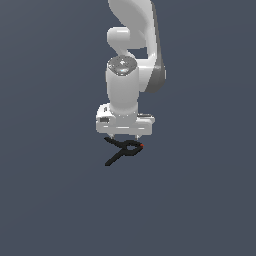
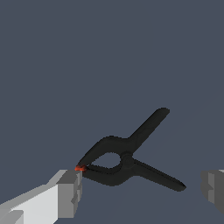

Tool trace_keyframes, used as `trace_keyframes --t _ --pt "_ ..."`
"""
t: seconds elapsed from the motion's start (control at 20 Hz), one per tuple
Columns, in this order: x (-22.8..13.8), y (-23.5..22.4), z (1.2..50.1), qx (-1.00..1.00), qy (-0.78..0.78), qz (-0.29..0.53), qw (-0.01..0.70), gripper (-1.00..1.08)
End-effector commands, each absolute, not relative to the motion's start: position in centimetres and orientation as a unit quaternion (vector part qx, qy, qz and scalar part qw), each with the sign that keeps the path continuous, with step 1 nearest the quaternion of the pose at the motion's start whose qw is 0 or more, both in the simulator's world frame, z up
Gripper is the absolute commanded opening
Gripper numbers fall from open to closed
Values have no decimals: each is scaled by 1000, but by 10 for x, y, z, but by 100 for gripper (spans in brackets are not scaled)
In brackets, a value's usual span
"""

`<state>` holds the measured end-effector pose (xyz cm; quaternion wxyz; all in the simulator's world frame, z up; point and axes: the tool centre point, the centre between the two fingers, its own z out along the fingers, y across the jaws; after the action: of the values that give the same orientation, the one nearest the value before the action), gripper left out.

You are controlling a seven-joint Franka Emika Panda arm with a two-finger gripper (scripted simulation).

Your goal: Pick up the object and move it to a goal position.

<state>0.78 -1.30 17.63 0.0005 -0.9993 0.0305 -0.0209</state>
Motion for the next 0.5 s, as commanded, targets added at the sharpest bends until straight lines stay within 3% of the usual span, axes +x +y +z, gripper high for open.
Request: trace_keyframes --t 0.0,0.45 --pt "8 -13 176 -999 31 -21 0 28" --pt "7 -11 179 -999 30 -19 -2 28"
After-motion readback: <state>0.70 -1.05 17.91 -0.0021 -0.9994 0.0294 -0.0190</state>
